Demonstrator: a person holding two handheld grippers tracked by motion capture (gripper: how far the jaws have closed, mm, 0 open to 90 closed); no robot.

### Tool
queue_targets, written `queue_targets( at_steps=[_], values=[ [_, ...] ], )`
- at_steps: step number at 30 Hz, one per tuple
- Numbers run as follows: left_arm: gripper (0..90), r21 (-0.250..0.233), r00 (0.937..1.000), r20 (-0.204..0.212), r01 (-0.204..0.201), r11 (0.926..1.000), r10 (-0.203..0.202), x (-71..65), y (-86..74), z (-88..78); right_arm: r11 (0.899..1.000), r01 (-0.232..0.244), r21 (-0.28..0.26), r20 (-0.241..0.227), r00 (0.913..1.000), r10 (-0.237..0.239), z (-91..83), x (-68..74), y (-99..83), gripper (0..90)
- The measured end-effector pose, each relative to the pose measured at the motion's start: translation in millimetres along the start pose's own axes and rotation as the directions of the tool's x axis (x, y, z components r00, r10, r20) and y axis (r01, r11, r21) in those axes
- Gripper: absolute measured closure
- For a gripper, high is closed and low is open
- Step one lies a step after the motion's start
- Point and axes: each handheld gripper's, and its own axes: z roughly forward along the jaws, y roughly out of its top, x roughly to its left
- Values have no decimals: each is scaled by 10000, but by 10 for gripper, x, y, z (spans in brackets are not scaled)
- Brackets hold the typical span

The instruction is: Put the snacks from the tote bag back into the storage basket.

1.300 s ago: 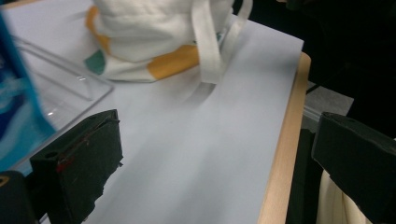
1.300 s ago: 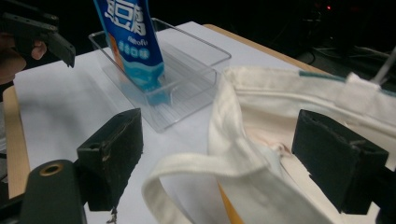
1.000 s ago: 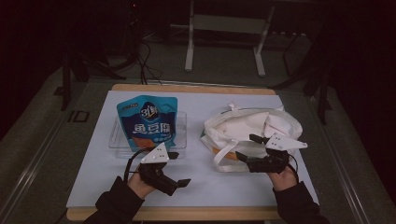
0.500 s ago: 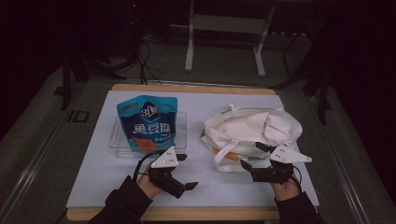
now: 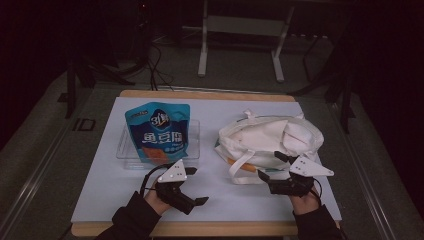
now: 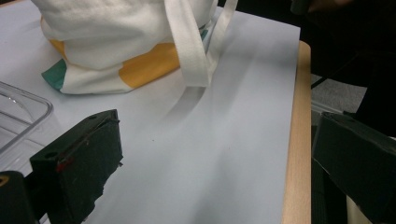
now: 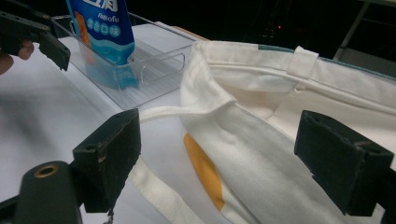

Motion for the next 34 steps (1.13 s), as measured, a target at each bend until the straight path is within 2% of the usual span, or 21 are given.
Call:
queue_targets(
  at_steps=[4, 7, 11, 15, 20, 23, 28, 34],
  values=[
    [18, 38, 9995, -201, -238, 9997, 238, -5, -7, 6, 9998, -195, -39, -54, 9998, 194, 6, -21, -9, 145],
    [18, -103, 9994, -241, -247, 9996, 244, -10, -18, -10, 9992, -387, -111, -46, 9992, 387, 0, -34, -5, 145],
    [18, -415, 9993, -287, -269, 9988, 257, -15, -35, -27, 9991, -347, -242, -143, 9993, 343, 1, -21, 8, 144],
    [18, -460, 9988, -321, -384, 9982, 369, -9, -38, -35, 9993, -307, -190, -308, 9991, 301, 31, 8, 10, 144],
    [18, -528, 9987, -474, -205, 9984, 180, 24, -57, -46, 9998, -167, -78, -68, 9998, 167, 40, 17, 7, 143],
    [18, -461, 9980, -597, -237, 9987, 209, 38, -69, -51, 9997, -248, -27, -43, 9997, 247, 39, 4, 0, 143],
    [18, -626, 9987, -516, -50, 9980, 18, 58, -79, -53, 9995, -329, -15, -62, 9994, 329, 40, -13, -12, 143],
    [18, -563, 9984, -542, -168, 9983, 137, 52, -85, -39, 9993, -363, 14, -36, 9993, 363, 43, -31, -16, 144]
  ],
)
